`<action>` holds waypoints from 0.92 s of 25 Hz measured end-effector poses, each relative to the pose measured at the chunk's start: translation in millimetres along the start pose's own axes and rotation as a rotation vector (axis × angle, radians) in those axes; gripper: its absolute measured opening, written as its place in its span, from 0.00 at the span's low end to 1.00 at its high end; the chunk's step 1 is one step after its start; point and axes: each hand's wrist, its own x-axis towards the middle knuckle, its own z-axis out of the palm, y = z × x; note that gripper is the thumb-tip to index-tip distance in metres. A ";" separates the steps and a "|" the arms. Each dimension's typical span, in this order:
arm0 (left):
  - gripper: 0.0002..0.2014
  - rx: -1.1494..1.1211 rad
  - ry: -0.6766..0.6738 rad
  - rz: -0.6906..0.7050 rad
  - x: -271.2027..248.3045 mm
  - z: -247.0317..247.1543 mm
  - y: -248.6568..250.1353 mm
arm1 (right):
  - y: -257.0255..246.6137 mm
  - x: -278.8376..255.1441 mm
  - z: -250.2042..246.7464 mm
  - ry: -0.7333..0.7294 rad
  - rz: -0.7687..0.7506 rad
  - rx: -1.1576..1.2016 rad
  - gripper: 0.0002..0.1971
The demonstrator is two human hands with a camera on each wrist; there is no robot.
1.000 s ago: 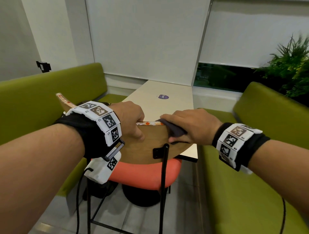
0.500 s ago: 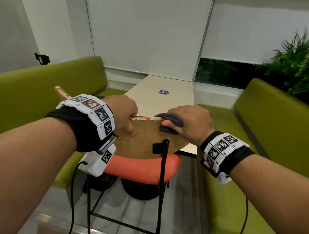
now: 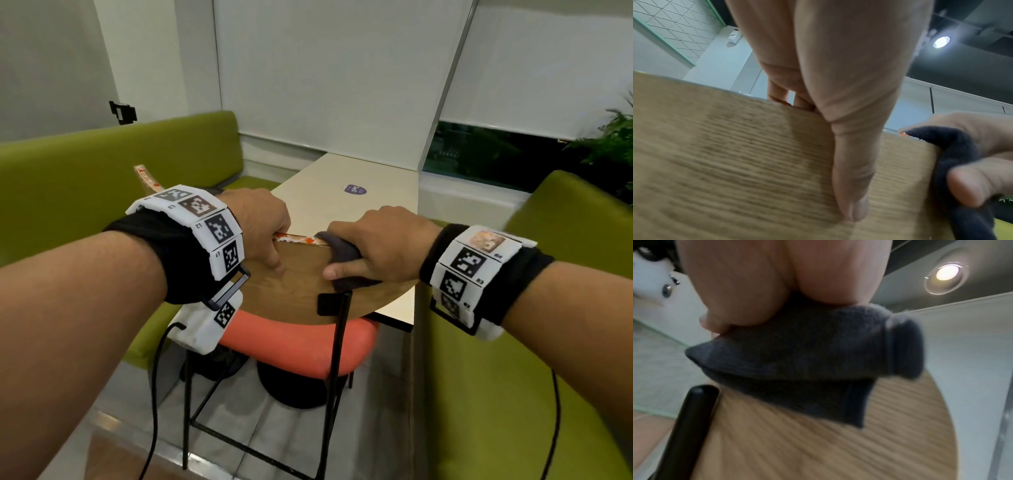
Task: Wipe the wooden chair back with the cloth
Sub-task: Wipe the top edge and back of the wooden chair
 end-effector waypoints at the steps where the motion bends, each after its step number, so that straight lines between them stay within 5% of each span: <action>1: 0.21 -0.001 0.001 0.003 -0.4 -0.5 -0.7 | -2.8 -0.4 0.1 0.008 0.036 0.011 0.34; 4: 0.21 0.012 -0.002 0.024 -2.1 0.1 -3.6 | -10.2 -8.5 14.9 0.211 0.088 0.010 0.40; 8: 0.21 -0.014 0.034 0.074 -5.7 4.6 -9.8 | -17.7 -14.8 30.8 0.610 -0.063 0.108 0.21; 10: 0.22 -0.019 0.046 0.100 -6.8 5.7 -17.2 | -13.4 -15.9 29.6 0.587 -0.129 0.133 0.22; 14: 0.24 0.008 0.009 0.107 -5.8 8.2 -38.6 | -19.7 -0.5 8.2 0.088 -0.018 0.045 0.36; 16: 0.24 0.004 -0.003 0.109 -2.4 10.1 -45.4 | -26.9 14.2 0.1 -0.040 0.032 -0.029 0.37; 20: 0.24 0.004 -0.020 0.123 0.9 11.3 -47.2 | -38.0 18.3 -0.7 0.043 0.095 -0.066 0.32; 23: 0.23 0.017 -0.033 0.137 1.0 8.5 -45.5 | -48.5 10.6 14.3 0.313 0.144 0.002 0.33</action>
